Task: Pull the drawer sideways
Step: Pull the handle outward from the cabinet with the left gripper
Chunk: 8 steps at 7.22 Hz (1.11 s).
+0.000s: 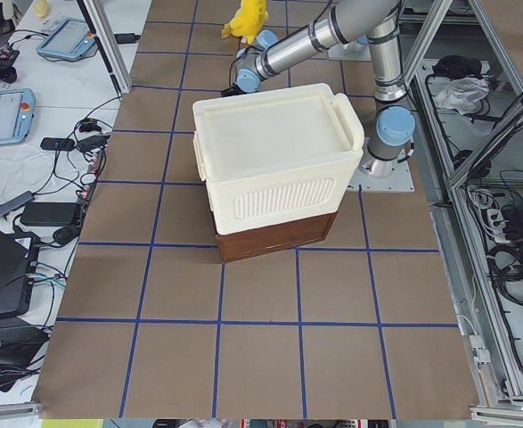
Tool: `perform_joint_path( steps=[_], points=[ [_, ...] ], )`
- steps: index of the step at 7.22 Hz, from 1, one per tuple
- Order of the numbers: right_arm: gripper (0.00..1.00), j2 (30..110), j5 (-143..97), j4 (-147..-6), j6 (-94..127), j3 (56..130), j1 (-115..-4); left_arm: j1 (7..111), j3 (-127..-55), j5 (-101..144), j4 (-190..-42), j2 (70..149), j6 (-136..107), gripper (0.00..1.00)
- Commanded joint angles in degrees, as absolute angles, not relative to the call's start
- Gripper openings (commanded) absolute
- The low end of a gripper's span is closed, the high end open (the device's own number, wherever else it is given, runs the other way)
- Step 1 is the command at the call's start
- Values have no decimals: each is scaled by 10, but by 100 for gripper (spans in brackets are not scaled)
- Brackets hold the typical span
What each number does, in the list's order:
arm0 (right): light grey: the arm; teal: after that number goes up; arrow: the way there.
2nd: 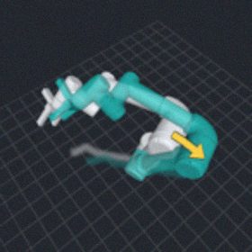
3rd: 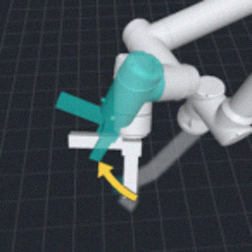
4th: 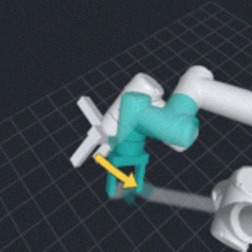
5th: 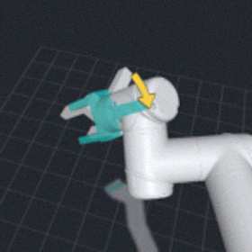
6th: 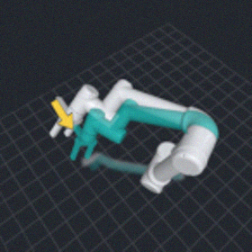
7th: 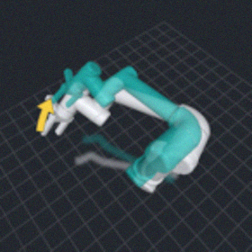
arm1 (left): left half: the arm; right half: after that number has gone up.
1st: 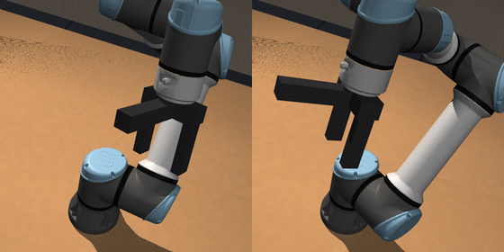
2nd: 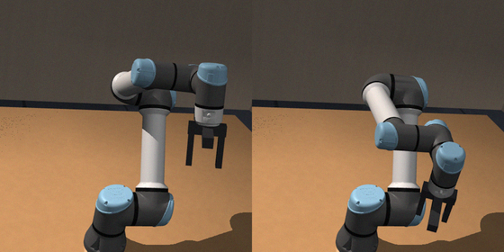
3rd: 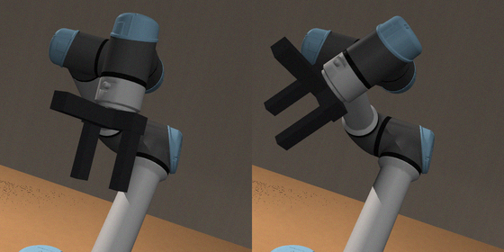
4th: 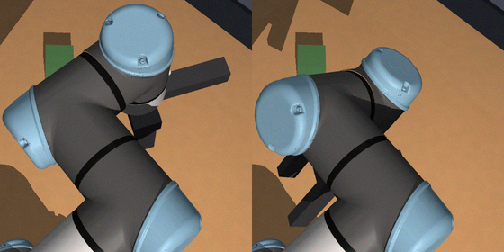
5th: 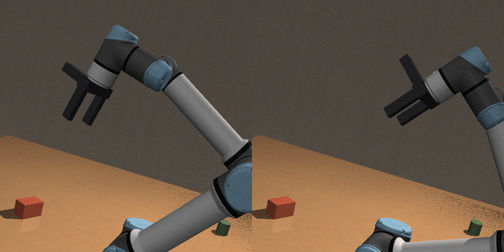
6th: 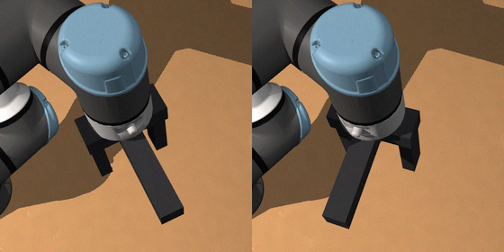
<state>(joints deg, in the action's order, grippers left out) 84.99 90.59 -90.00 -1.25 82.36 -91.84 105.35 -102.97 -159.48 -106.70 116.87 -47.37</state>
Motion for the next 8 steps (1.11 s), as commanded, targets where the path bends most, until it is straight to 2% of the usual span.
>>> perform_joint_path(
  steps=[1, 8],
  points=[
    [100, 850, 906, -900, -12, 824, -918, 1061, -1027, -1593, -1067, 1169, -477, 12],
    [100, 850, 905, -900, -12, 824, -918, 1076, -1027, -1594, -1067, 1172, -478, 12]
  ],
)
